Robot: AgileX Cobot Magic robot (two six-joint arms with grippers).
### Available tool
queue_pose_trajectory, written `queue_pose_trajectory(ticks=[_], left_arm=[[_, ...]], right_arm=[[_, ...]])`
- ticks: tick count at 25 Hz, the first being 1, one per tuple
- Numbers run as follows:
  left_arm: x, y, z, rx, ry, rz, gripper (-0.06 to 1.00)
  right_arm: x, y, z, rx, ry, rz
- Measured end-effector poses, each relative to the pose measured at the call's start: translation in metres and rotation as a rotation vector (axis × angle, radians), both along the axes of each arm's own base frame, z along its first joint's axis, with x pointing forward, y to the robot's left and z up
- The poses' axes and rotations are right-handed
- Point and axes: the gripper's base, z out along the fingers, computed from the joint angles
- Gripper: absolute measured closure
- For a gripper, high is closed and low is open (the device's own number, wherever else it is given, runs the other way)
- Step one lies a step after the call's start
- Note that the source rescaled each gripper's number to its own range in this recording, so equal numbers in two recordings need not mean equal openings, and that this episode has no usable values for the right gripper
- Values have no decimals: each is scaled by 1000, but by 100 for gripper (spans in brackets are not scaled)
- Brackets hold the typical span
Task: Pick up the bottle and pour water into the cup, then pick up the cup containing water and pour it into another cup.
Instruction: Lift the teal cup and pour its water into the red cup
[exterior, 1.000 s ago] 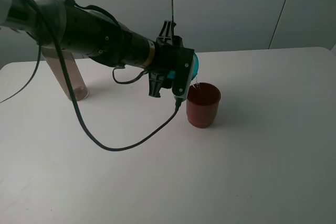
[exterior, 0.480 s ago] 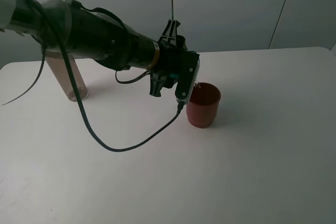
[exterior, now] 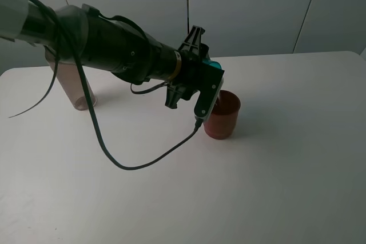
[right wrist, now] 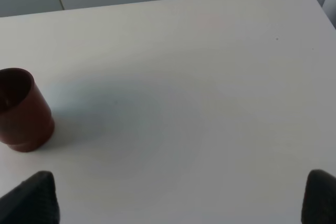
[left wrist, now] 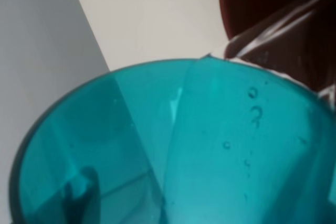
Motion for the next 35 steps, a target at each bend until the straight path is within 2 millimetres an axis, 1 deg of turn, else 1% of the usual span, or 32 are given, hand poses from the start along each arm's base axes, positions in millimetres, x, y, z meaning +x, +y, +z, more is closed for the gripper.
queue_pose_trajectory(ticks=[13, 19, 28, 35], left_arm=[[-1, -1, 1, 30, -29, -8, 79], [-6, -6, 1, 57, -49, -43, 79], [-6, -6, 1, 106, -88, -71, 79], [-11, -12, 1, 154, -124, -124, 79]], right_arm=[[0, 0, 0, 0, 0, 0], [0, 0, 0, 0, 0, 0], [0, 0, 0, 0, 0, 0], [0, 0, 0, 0, 0, 0]])
